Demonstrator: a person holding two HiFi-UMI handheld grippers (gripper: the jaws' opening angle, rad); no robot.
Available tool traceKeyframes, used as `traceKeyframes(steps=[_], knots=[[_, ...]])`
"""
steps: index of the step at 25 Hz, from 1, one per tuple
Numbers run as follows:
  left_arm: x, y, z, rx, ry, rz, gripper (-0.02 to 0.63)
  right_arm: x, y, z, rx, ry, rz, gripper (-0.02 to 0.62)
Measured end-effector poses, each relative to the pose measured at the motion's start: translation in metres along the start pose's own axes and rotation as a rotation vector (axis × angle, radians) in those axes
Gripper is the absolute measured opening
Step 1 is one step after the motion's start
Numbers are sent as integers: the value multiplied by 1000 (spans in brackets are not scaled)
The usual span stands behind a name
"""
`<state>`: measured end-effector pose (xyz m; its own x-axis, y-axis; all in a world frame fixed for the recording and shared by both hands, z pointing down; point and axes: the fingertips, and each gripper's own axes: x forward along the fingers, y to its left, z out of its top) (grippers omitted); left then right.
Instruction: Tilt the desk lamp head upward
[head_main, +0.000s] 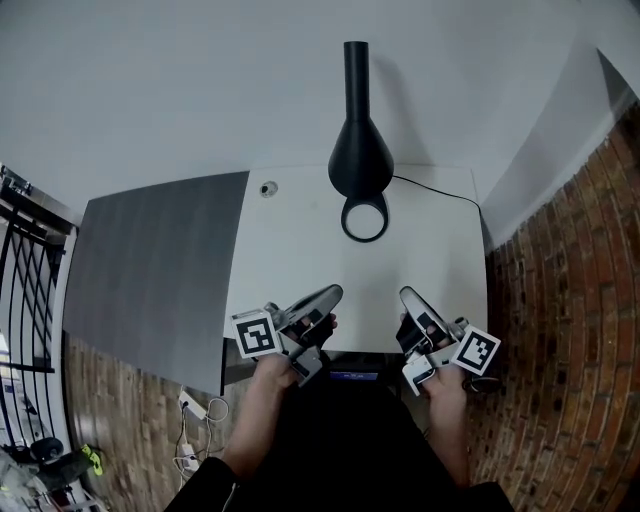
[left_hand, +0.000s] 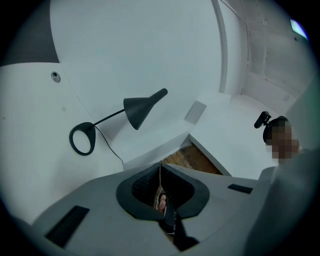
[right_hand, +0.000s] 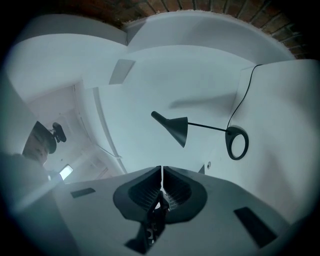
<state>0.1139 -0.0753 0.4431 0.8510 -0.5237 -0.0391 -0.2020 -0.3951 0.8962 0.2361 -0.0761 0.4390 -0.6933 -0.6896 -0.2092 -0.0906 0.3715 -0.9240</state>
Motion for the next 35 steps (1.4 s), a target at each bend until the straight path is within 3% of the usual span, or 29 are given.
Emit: traceKeyframes(steps=[7, 13, 22, 29, 35], knots=[[21, -5, 2, 44, 63, 3, 11, -3, -9, 17, 19, -46, 13, 15], [15, 12, 17, 16, 35, 7, 11, 11, -15, 16, 15, -40, 1, 15], [27, 50, 66, -4, 28, -30, 11, 55, -28, 23, -55, -6, -122, 15], [21, 84, 95, -90, 14, -59, 11, 99, -34, 26, -99, 4, -203, 15], [20, 114, 98, -140, 29, -48, 11, 107, -35, 14, -108, -7, -273, 15]])
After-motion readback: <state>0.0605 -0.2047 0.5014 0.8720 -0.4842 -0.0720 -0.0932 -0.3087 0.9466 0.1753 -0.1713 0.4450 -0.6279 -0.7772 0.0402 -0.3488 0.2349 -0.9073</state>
